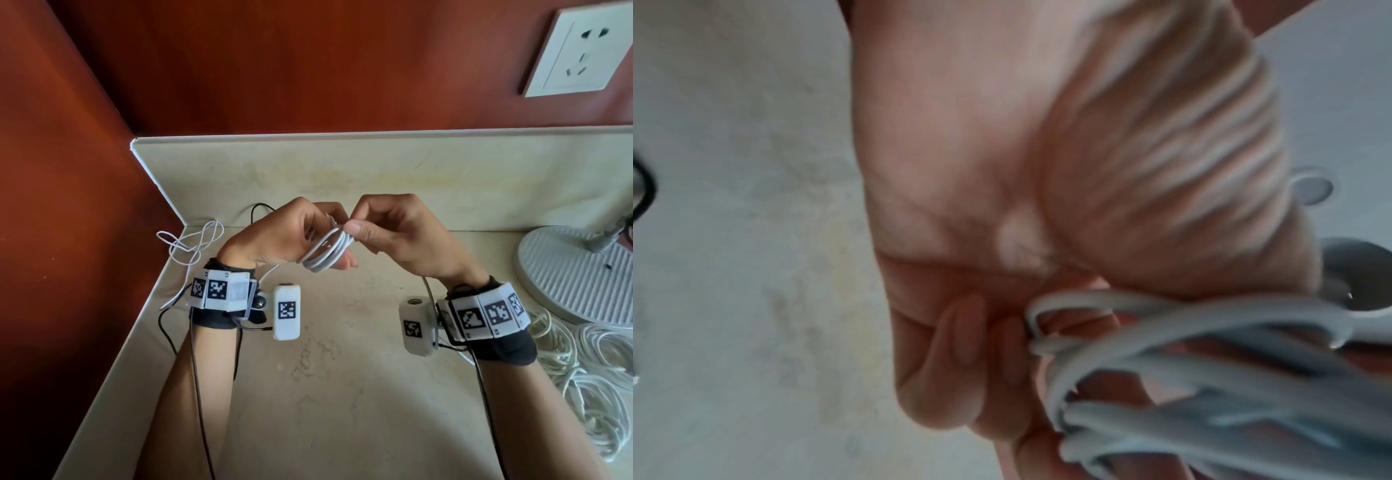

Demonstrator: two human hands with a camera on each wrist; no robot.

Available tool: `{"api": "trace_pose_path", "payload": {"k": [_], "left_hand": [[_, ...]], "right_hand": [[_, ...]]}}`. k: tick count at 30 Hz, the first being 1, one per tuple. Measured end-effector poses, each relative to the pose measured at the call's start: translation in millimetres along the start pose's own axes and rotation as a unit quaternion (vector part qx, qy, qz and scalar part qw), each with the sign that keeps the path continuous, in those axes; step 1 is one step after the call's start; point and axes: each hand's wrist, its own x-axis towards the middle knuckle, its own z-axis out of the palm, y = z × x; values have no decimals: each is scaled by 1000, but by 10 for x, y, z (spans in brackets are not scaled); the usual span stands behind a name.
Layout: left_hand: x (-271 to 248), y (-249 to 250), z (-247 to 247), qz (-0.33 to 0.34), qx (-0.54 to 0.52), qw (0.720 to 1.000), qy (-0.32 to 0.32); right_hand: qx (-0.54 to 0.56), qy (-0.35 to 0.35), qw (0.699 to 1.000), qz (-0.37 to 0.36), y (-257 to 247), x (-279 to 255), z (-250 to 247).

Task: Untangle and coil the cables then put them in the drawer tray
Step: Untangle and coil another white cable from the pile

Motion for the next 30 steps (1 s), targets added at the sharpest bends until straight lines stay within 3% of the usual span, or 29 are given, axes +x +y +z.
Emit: {"api": "trace_pose_path", "payload": {"k": [6,12,16,21,25,30], "left_hand": [[58,-125,22,68,-75,995,4],[68,-91,83,70,-110,991,0],[122,-97,107,122,-136,981,63],[174,-18,209,135,-249,952,116],[214,-52,225,201,-334,915,99],[186,-145,134,137,-329,924,140]], "right_hand": [[58,-22,998,2,0,-8,-40],[-82,74,994,-13,65,13,-18],[-164,119,978,-41,101,36,18],[-193,131,972,-40,85,74,25],[-124,227,966,-30,47,60,11],[-88,363,927,-6,213,95,-42]]}}
